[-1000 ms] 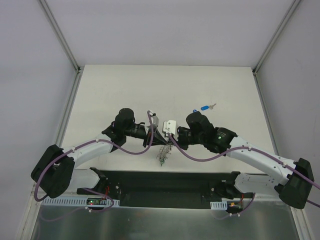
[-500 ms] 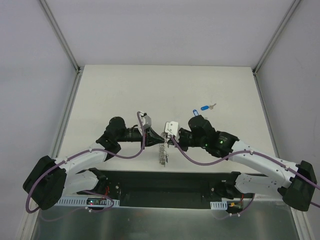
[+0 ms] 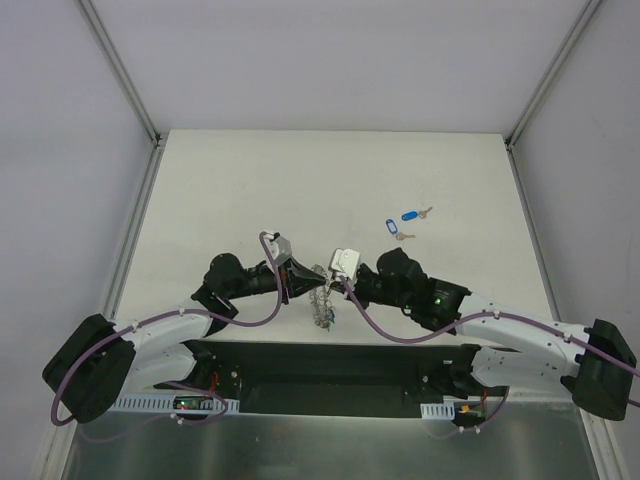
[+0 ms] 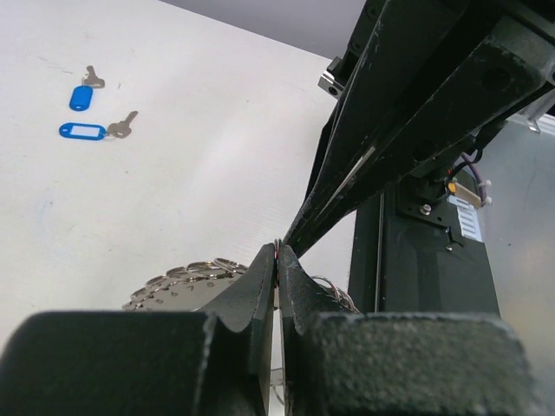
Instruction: Put the keys on the keyring
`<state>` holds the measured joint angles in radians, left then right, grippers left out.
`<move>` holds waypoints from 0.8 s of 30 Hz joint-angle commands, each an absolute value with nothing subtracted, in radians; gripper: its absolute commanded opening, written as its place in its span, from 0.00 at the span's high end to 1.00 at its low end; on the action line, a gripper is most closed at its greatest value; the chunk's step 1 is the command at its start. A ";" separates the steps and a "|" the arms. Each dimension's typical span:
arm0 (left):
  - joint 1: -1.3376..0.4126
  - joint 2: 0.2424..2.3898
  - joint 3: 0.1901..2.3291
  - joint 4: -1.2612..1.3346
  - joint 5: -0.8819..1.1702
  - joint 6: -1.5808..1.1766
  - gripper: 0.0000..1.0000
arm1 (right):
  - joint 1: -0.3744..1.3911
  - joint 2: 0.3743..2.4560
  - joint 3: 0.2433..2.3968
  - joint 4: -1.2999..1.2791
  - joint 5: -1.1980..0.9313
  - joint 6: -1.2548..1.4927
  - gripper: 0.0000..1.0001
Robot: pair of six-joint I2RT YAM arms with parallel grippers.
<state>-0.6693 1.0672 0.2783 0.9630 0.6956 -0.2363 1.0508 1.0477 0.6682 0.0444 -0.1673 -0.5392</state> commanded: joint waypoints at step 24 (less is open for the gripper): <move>-0.695 1.098 0.235 1.298 0.653 -0.272 1.00 | 1.035 0.943 0.652 0.092 -0.044 -0.465 0.54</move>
